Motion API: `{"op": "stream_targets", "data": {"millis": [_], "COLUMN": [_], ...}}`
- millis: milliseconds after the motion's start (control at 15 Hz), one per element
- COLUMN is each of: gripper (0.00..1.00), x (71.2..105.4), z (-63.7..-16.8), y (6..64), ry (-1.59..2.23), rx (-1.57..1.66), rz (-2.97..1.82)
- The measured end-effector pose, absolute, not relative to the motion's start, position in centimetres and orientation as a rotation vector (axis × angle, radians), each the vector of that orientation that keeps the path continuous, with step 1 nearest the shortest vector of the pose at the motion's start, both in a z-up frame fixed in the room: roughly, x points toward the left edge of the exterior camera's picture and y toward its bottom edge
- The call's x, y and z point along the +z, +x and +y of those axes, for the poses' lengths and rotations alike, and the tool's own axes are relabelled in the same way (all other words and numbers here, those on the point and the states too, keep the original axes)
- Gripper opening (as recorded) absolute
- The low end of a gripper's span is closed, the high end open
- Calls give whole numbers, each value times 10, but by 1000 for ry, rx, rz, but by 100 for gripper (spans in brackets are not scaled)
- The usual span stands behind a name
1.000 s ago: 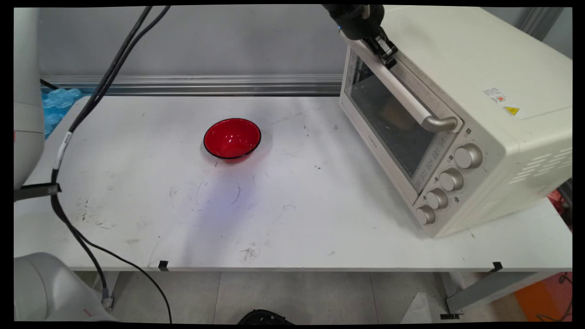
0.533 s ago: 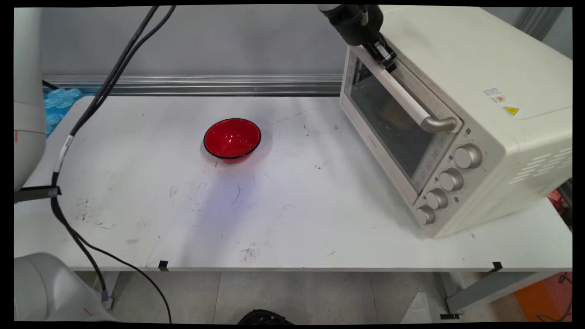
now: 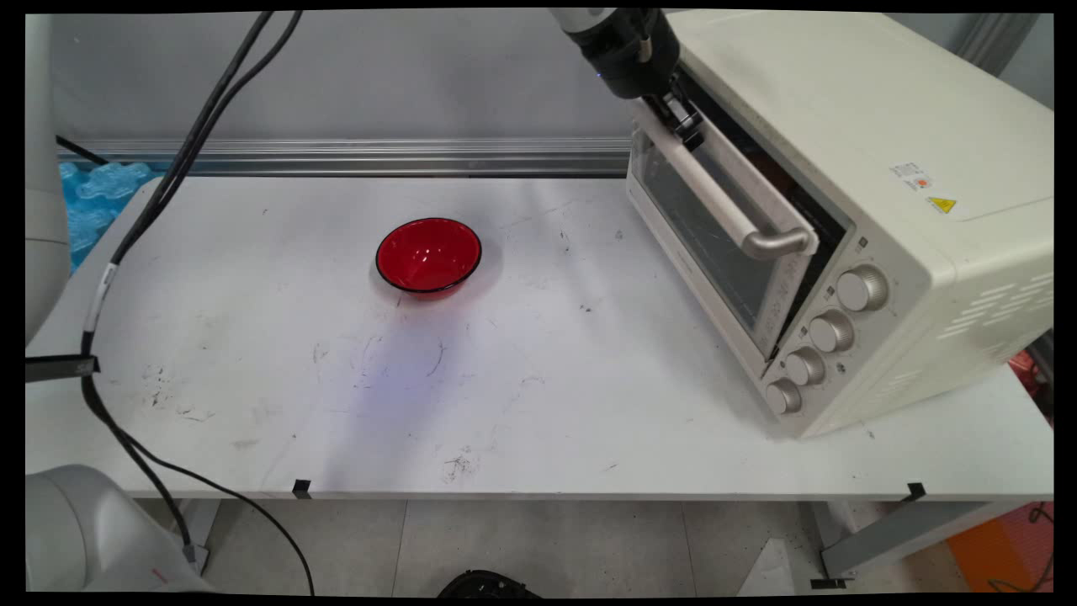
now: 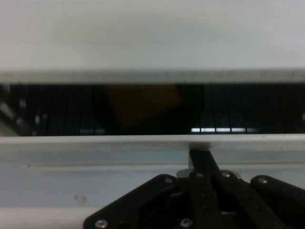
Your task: Open the oven
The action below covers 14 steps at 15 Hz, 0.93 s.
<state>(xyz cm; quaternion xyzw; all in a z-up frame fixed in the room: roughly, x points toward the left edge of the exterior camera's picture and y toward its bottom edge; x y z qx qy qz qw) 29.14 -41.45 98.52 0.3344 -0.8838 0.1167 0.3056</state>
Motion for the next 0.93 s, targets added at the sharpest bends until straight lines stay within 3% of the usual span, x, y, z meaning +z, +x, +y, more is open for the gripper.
{"op": "stream_targets", "data": {"millis": [933], "gripper": [0], "x": [969], "z": [-370], "y": [323], "ry": [974], "rx": [235], "rz": [-2447]}}
